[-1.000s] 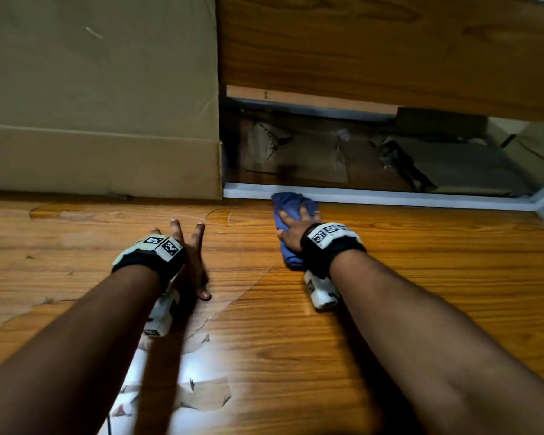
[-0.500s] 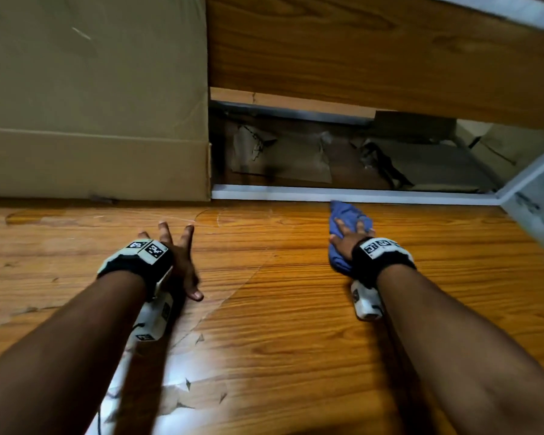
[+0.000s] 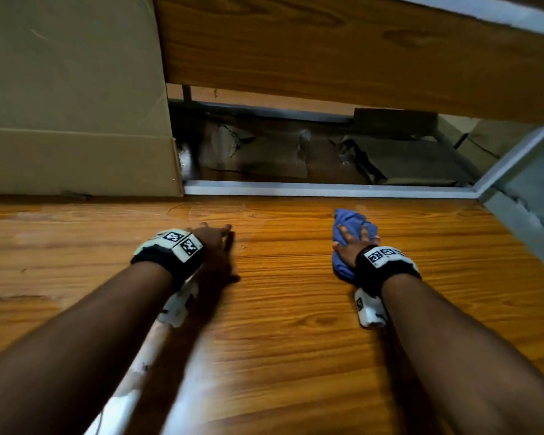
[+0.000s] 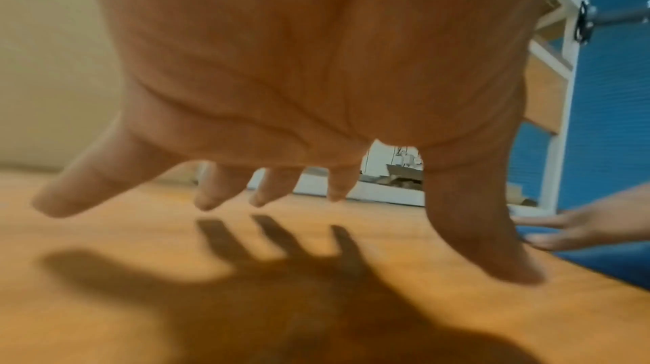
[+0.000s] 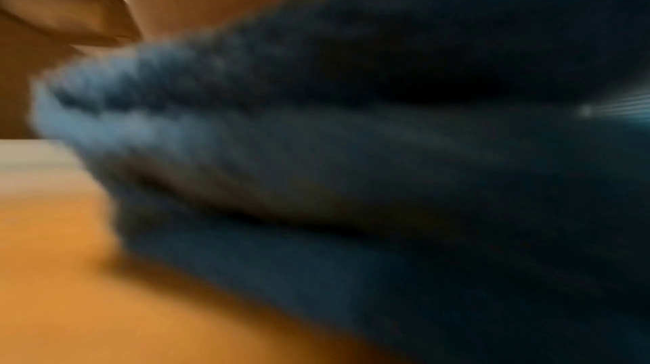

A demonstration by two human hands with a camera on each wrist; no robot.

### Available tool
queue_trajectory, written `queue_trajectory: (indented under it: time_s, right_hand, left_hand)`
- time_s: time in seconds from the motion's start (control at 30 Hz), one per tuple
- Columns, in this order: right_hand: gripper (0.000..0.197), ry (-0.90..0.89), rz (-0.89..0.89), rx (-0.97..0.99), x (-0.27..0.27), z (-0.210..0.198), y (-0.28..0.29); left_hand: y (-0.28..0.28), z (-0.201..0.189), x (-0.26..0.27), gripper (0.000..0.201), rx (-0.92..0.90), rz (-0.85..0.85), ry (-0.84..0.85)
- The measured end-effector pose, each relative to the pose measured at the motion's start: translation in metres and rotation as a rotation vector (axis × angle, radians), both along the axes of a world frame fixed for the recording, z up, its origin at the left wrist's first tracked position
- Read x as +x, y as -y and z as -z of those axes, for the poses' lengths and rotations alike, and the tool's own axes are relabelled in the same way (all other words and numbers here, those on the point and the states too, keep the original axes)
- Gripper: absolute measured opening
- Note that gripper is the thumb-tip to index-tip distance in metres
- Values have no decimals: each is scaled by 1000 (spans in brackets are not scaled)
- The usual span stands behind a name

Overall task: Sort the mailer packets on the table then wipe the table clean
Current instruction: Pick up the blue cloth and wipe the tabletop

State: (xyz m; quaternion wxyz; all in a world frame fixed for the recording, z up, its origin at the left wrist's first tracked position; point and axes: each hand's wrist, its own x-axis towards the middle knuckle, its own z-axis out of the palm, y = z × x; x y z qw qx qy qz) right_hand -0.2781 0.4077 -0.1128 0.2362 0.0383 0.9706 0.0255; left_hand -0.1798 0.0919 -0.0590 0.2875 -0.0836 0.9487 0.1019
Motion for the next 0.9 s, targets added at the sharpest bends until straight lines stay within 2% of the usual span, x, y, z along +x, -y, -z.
queue_trajectory:
  time_s: [0.03, 0.07, 0.17, 0.27, 0.37, 0.47, 0.53, 0.63, 0.73, 0.8, 0.9]
  right_hand:
    - [65, -3, -13, 12, -1, -2, 3]
    - [65, -7, -80, 8, 0, -4, 15]
    - [62, 9, -348, -82, 12, -5, 60]
    - [62, 52, -409, -118, 1, 0, 62]
    - [64, 13, -351, -62, -38, 0, 10]
    - [62, -19, -112, -73, -70, -15, -56]
    - [64, -3, -40, -75, -88, -19, -69]
    - [68, 32, -110, -136, -98, -9, -31]
    - [58, 12, -281, -171, -66, -12, 32]
    - [58, 51, -442, -224, -43, -21, 72]
    - [63, 99, -587, -194, -40, -17, 94]
  left_hand:
    - [-14, -2, 0, 118, 7, 7, 34]
    - [-28, 3, -2, 127, -11, 18, 53]
    - [-69, 18, -7, 133, 13, 37, 49]
    - [-78, 29, -17, 144, -49, -15, 92]
    - [-78, 32, -21, 139, -66, -20, 84]
    - [-77, 33, -22, 136, -81, -14, 98]
    - [-77, 33, -24, 136, -93, -22, 121]
    - [-77, 35, -27, 140, -105, -28, 136]
    - [-76, 36, -30, 143, -109, -28, 138]
    - [-77, 35, -30, 147, -124, -49, 147]
    - [-81, 34, -27, 138, -145, -49, 127]
